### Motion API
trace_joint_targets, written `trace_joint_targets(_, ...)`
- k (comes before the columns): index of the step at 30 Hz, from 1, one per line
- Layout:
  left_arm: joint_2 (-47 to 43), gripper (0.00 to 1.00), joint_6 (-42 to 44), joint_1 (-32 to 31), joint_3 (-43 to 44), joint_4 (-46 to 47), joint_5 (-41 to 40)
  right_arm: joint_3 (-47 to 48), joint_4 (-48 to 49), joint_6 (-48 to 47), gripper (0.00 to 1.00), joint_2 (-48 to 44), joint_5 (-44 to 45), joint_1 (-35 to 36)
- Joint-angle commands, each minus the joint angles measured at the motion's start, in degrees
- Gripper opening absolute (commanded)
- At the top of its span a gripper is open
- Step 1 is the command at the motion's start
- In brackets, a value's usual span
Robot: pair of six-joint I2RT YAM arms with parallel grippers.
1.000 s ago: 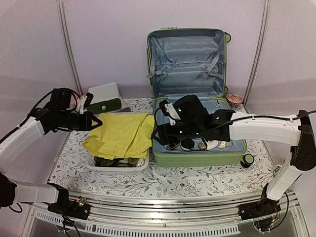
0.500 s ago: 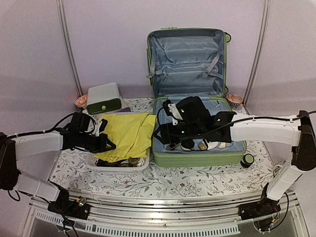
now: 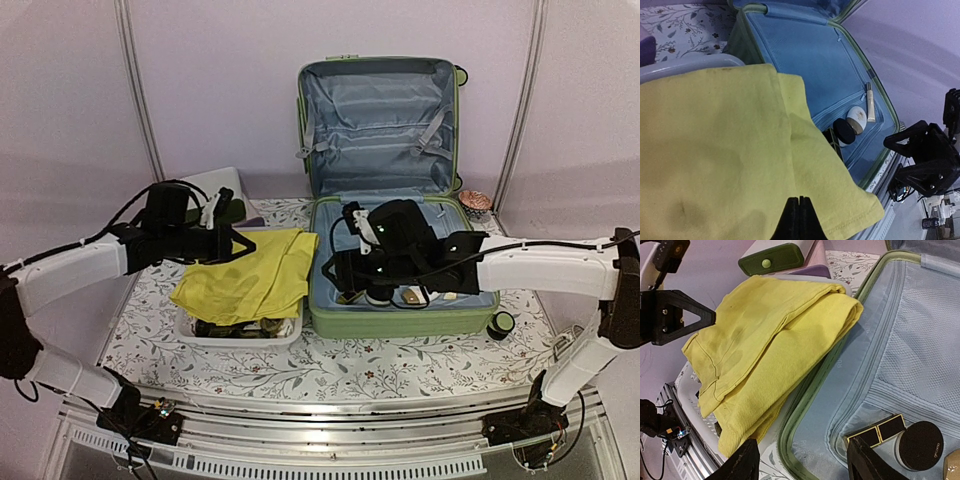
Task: Open, take out, and arrange the luggage
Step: Adjust the clothes in the bin.
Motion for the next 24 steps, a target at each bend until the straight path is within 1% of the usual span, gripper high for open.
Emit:
trace_joint_targets(1,7.5,0.01,-2.4,-3.0,4.2,7.9,0.5,-2.7,2.2,1.7,0.62,-4.9,5.3,-0.3)
trace_joint_targets(3,10.7,0.00,-3.4,-3.9,5.9,10.6,-0.3,-3.8,2.7,2.1,0.61,-6.4,6.6,-0.4)
trace_joint_targets(6,14.6,0.00,-4.8,-4.6,6.1,14.5,-4.4,-5.6,3.6,2.5,0.61,-8.6,7.8,-0.5)
trace_joint_targets(8,16.6,0.00,-6.4,-4.6,2.8,19.6,-6.7,-6.9,4.2,2.9,0.61,-9.6,8.2,-0.6)
trace_joint_targets(10,19.4,0.00,-8.5,-4.3,-3.2,27.6,-8.3,-8.0,4.5,3.4,0.60,-10.1,8.3,-0.6)
trace_joint_targets(12,23.4,0.00,-10.6,-3.7,-6.5,33.8,-7.0,-8.6,4.5,3.8,0.60,-10.2,8.1,-0.7)
trace_joint_targets(13,25.7,0.00,-10.9,-3.6,-6.6,34.7,-6.0,-8.8,4.5,4.0,0.60,-10.0,7.9,-0.7)
trace_joint_targets(15,28.5,0.00,-10.1,-3.7,-5.5,33.3,-5.1,-9.1,4.4,4.4,0.60,-10.1,7.3,-0.7)
trace_joint_targets(17,26.9,0.01,-8.5,-4.3,-5.7,31.2,-6.8,-9.2,4.2,4.5,0.60,-10.1,6.9,-0.8)
trace_joint_targets(20,19.0,0.04,-5.3,-5.1,-6.9,26.9,-11.8,-9.5,4.0,4.1,0.60,-10.1,6.5,-0.8)
trace_joint_targets(24,10.9,0.07,-1.5,-5.8,-5.3,17.6,-14.8,-8.4,4.4,2.4,0.60,-8.1,2.6,-0.9)
